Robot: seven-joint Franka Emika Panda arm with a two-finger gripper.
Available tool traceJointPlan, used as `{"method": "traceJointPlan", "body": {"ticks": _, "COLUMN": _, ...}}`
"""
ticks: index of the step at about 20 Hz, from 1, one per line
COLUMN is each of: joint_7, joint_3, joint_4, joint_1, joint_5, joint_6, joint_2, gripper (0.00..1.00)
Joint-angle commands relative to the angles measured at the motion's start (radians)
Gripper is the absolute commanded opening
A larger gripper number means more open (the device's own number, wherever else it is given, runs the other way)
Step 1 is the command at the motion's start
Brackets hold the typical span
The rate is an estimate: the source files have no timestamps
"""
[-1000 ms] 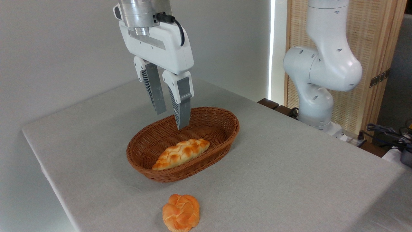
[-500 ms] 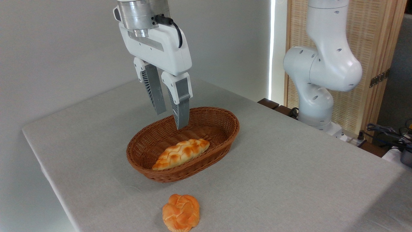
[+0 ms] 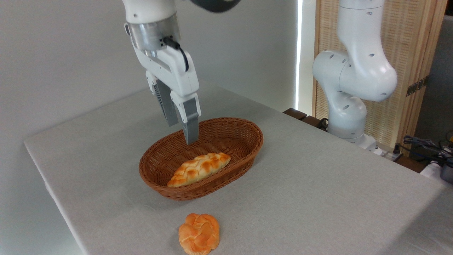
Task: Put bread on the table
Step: 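Close the gripper on the braided bread inside the basket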
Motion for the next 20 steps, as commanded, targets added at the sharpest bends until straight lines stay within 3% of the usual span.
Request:
{"method": "traceJointPlan", "body": {"ticks": 1, "joint_7": -0.009, "joint_3": 0.01, "joint_4": -0.235, "joint_1": -0.016, "joint_5": -0.014, "joint_6": 0.108, "joint_2": -0.13, "gripper": 1.0}}
{"method": "traceJointPlan", "body": {"ticks": 4, "joint_7": -0.01, "joint_3": 0.009, "joint_4": -0.346, "joint_1": -0.056, "joint_5": -0.008, "joint_6": 0.178, "joint_2": -0.132, "gripper": 1.0}}
{"method": "traceJointPlan", "body": {"ticks": 12, "joint_7": -0.009, "joint_3": 0.007, "joint_4": -0.473, "joint_1": -0.061, "joint_5": -0.002, "joint_6": 0.355, "joint_2": -0.121, "gripper": 1.0}}
{"method": "traceJointPlan", "body": {"ticks": 20, "joint_7": -0.001, "joint_3": 0.007, "joint_4": -0.489, "joint_1": -0.073, "joint_5": 0.001, "joint_6": 0.38, "joint_2": -0.104, "gripper": 1.0}}
